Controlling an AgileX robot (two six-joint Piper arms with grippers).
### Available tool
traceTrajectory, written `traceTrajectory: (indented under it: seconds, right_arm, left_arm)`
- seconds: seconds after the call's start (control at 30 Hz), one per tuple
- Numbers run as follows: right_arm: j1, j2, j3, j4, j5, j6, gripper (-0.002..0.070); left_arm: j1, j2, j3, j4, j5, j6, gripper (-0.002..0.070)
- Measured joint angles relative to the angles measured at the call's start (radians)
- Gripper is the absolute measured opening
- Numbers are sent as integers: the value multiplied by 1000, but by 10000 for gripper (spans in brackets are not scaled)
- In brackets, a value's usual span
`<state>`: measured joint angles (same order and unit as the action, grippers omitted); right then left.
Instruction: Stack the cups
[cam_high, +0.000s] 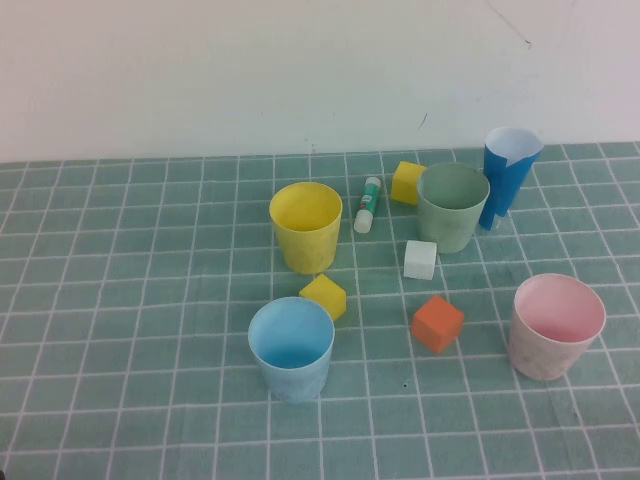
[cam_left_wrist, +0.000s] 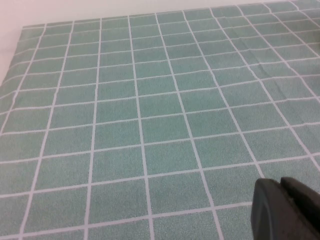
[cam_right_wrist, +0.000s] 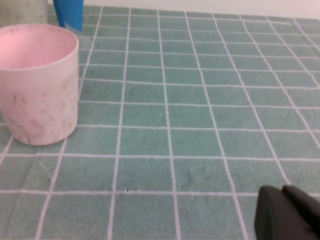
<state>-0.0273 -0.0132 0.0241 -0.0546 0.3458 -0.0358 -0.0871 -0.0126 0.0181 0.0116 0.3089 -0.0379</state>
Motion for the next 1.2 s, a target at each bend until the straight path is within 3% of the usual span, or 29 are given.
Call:
traceTrajectory:
  seconds: [1.2]
  right_arm:
    - [0, 0, 4, -6, -59, 1, -1]
  left_arm:
    - [0, 0, 0, 0, -23, -2, -2]
